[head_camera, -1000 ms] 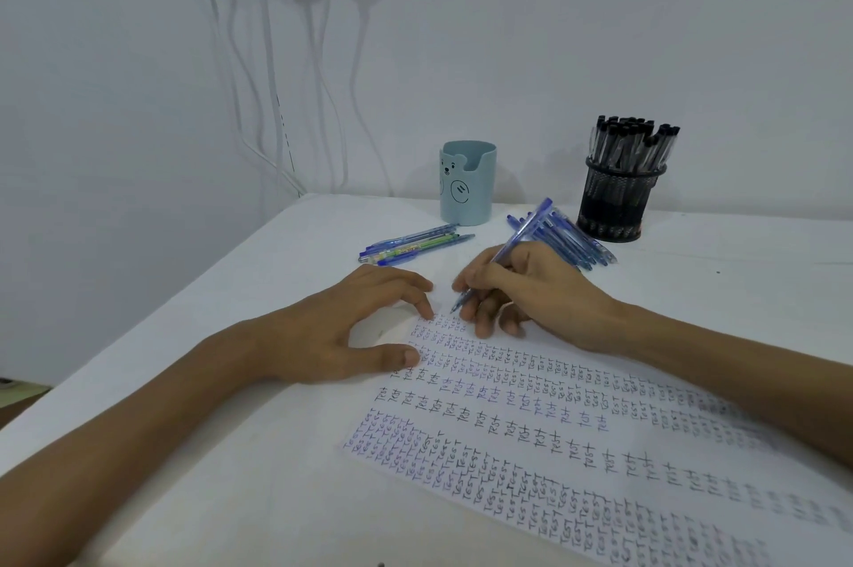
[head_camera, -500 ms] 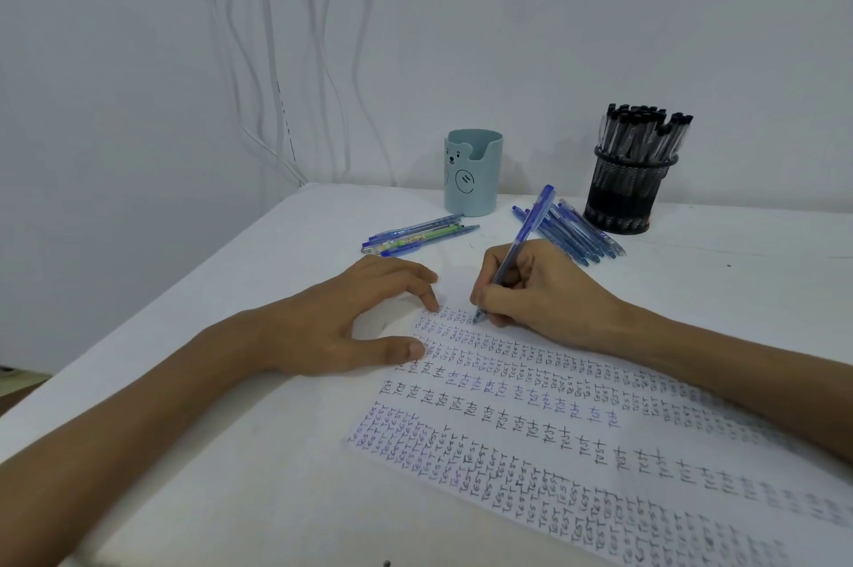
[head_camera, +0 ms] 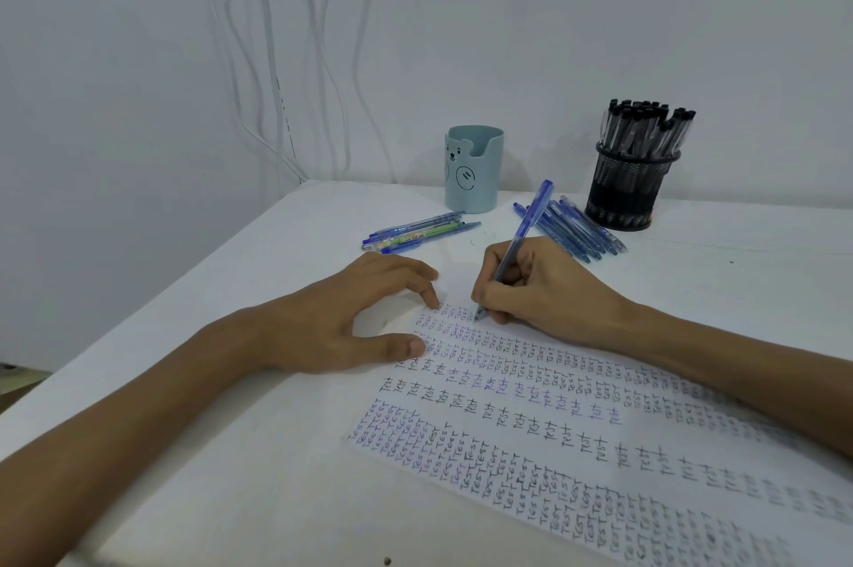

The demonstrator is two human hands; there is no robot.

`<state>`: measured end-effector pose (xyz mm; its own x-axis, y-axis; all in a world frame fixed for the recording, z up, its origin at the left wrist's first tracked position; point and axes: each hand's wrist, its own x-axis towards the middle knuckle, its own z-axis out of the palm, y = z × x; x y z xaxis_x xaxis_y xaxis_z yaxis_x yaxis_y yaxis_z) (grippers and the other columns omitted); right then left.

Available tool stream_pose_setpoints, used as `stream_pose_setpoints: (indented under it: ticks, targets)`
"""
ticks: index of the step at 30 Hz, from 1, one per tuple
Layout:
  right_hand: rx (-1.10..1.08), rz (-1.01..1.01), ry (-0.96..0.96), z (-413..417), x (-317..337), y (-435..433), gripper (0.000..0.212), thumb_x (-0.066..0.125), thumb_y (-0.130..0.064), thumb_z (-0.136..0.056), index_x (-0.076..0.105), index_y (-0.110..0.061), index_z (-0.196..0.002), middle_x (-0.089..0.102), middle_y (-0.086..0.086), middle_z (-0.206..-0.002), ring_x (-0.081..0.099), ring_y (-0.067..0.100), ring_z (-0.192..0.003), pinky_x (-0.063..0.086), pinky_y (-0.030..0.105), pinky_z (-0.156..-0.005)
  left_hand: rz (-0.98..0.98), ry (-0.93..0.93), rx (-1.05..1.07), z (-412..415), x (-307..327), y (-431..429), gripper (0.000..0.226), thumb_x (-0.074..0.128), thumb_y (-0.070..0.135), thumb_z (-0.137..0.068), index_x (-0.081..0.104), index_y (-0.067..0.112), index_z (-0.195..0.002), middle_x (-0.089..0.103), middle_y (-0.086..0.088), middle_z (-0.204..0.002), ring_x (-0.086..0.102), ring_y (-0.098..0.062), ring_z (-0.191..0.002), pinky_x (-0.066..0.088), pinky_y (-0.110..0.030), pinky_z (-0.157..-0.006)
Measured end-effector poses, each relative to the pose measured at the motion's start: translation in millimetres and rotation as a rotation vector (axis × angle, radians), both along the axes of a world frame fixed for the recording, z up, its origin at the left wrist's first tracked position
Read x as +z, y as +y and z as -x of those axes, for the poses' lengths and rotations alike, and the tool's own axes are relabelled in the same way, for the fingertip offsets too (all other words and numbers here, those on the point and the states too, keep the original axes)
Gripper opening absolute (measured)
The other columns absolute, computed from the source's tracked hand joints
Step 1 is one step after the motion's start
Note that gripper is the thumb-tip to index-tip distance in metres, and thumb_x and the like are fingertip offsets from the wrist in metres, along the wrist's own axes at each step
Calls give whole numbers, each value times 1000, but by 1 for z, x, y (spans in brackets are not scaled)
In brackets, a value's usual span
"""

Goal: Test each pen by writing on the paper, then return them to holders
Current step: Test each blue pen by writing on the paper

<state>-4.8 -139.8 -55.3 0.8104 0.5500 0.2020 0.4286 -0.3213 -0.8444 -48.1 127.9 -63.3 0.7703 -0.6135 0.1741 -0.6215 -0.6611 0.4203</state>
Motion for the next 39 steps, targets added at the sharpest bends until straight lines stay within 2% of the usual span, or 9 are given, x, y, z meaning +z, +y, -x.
stream_pose_setpoints:
  ticks: [5,11,20,25,30,35,39]
  targets:
    - [-31,0,-9,0,0,0,12,68,-5,-88,65,2,-79,66,15,-63,56,22,-61,50,38,-69,-7,18,3,1,0,0,41,68,47,-95,57,36,-133,43,20,-152,30,-7,-150,24,-13,-117]
    - [-41,22,-10,1,1,2,13,68,-4,-87,63,4,-78,67,21,-66,54,18,-58,46,27,-62,-11,9,4,2,2,-1,41,68,46,-96,57,35,-133,43,19,-152,31,-8,-150,25,-16,-118]
    - [-82,47,-30,1,1,2,12,68,-9,-87,65,-3,-76,68,10,-62,57,16,-60,49,34,-70,-7,10,5,3,3,-1,40,69,44,-96,58,34,-133,43,19,-152,30,-6,-149,23,-12,-116]
    - [-90,64,-35,2,2,2,13,68,-11,-86,65,-3,-76,69,13,-64,57,15,-60,49,32,-68,-9,16,5,2,2,-1,41,68,44,-96,58,33,-134,43,18,-153,30,-6,-150,22,-10,-116]
    - [-91,48,-13,0,0,1,13,68,-11,-86,65,-2,-77,70,13,-65,57,19,-62,50,39,-71,-10,3,3,2,2,-1,40,68,44,-96,58,35,-133,43,20,-152,30,-5,-149,23,-9,-115]
    - [-114,59,-29,2,1,2,12,68,-12,-86,65,-3,-80,71,8,-66,57,10,-58,46,24,-62,-13,-2,4,-1,-1,0,40,66,50,-95,57,39,-133,43,22,-152,32,-7,-149,25,-14,-116]
    - [-115,93,-44,1,1,2,13,68,-13,-86,63,-6,-75,69,8,-63,56,12,-58,47,26,-62,-20,15,4,1,1,-1,41,67,46,-96,57,36,-134,42,22,-152,30,-7,-150,24,-15,-118]
